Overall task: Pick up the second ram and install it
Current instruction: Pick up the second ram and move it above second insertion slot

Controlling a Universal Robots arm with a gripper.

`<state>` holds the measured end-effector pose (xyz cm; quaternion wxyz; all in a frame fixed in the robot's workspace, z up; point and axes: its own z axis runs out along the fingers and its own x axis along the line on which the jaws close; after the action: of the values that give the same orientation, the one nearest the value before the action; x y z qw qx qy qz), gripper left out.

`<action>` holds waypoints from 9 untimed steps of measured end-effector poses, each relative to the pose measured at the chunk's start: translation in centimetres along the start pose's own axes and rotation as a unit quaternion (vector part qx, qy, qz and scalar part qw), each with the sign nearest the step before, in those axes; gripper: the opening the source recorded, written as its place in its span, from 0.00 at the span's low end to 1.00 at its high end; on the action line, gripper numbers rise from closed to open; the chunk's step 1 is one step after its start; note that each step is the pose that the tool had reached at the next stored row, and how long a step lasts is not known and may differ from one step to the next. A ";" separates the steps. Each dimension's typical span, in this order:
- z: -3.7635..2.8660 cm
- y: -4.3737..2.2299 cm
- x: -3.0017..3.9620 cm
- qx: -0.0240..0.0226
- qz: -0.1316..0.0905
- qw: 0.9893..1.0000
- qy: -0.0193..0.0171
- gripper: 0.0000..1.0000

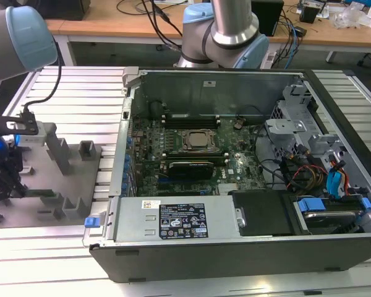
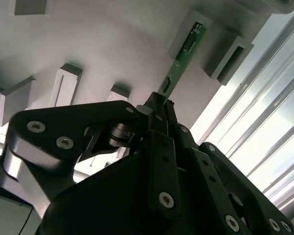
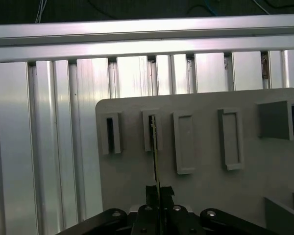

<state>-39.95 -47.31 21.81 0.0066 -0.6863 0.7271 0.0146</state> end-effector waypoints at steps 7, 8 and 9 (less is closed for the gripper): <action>-0.69 0.01 -0.02 0.000 0.000 1.000 0.000 0.14; -0.75 0.01 -0.02 0.000 0.000 1.000 0.000 0.14; -0.86 0.01 -0.03 0.000 0.000 1.000 0.000 0.14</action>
<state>-39.96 -47.31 22.67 0.0066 -0.6863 0.7271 0.0146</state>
